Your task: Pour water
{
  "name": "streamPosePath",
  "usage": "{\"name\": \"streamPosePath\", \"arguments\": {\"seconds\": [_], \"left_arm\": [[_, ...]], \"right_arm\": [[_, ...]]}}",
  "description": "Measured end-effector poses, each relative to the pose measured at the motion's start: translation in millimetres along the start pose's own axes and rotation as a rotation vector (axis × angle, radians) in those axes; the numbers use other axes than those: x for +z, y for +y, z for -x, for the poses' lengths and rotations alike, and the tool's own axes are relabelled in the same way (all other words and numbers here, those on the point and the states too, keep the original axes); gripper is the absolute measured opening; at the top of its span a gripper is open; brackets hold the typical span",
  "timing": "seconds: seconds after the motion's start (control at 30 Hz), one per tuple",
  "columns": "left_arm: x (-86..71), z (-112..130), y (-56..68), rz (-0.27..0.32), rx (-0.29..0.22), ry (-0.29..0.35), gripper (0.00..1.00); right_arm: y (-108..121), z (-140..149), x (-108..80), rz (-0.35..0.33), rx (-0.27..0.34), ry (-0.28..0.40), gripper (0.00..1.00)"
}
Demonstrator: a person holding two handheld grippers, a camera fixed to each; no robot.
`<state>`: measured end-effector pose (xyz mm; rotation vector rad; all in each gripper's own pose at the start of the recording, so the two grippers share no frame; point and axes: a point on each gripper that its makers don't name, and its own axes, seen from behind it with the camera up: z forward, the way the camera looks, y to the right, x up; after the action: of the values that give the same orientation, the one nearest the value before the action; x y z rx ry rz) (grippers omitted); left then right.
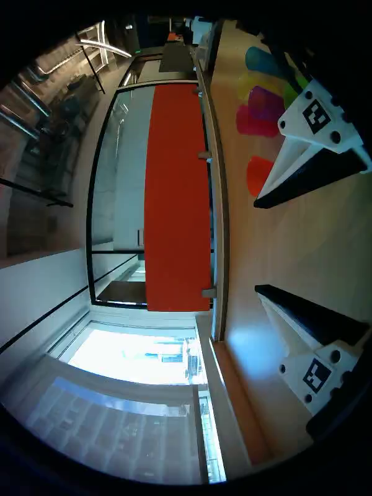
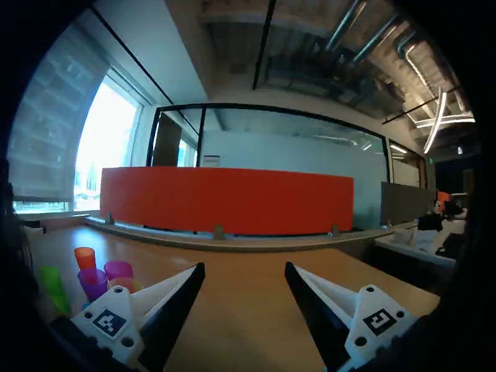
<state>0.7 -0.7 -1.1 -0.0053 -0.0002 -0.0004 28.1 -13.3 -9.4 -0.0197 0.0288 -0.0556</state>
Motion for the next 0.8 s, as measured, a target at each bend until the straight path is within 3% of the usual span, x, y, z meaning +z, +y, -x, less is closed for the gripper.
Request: {"name": "streamPosePath", "arguments": {"seconds": [0.4, 0.8], "left_arm": [[-0.1, -0.3, -0.1, 0.0, 0.0, 0.0, 0.91], [0.1, -0.2, 0.2, 0.0, 0.0, 0.0, 0.91]], "right_arm": [[-4.2, 22.7, 8.1, -0.015, 0.031, -0.019, 1.0], [6.3, 30.6, 9.5, -0.005, 0.055, -0.028, 1.0]]}}
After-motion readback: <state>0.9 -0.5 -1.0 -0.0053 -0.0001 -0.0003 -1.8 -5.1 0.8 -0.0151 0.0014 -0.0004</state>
